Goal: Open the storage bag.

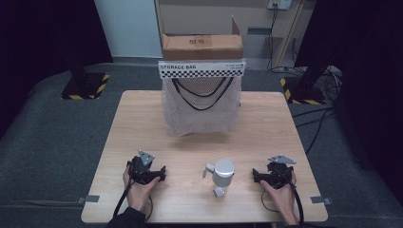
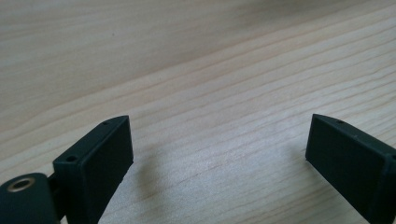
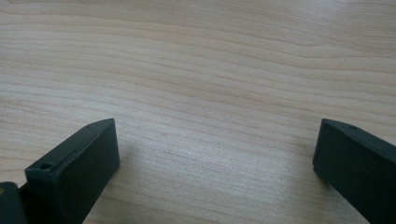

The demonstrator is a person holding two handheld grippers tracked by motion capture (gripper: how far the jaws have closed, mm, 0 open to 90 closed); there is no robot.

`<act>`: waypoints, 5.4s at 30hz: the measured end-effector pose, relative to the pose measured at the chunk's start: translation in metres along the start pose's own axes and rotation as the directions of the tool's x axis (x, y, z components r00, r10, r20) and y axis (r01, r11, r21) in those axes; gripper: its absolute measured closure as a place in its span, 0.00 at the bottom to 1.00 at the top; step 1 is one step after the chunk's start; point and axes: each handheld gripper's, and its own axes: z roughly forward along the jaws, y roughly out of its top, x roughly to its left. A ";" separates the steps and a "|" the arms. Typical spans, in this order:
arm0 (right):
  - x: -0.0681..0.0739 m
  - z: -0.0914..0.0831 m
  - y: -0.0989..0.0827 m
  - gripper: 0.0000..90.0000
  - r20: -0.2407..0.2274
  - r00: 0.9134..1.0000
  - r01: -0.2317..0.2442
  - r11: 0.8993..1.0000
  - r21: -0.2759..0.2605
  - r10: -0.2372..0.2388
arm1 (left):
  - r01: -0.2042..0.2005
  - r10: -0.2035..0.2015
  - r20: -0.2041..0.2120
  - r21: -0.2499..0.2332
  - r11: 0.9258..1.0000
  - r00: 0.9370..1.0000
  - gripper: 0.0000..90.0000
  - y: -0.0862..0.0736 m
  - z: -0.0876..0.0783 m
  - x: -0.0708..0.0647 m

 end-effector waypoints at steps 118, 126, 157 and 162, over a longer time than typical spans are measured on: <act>0.000 0.000 0.000 0.00 0.000 1.000 0.000 1.000 0.000 0.000 | -0.714 0.688 -0.191 -0.226 0.663 0.700 0.21 0.183 -0.058 -0.074; 0.000 0.000 0.000 0.00 0.000 1.000 0.000 1.000 0.000 0.000 | -0.765 0.733 -0.218 -0.194 0.614 0.644 0.23 0.194 -0.051 -0.083; 0.000 0.000 0.000 0.00 0.000 1.000 -0.001 1.000 0.000 0.001 | -0.846 0.818 -0.219 -0.092 0.524 0.531 0.36 0.206 -0.013 -0.104; 0.000 0.000 0.000 0.00 0.000 1.000 0.000 1.000 0.000 0.000 | -0.852 0.823 -0.226 -0.084 0.517 0.522 0.40 0.207 -0.010 -0.105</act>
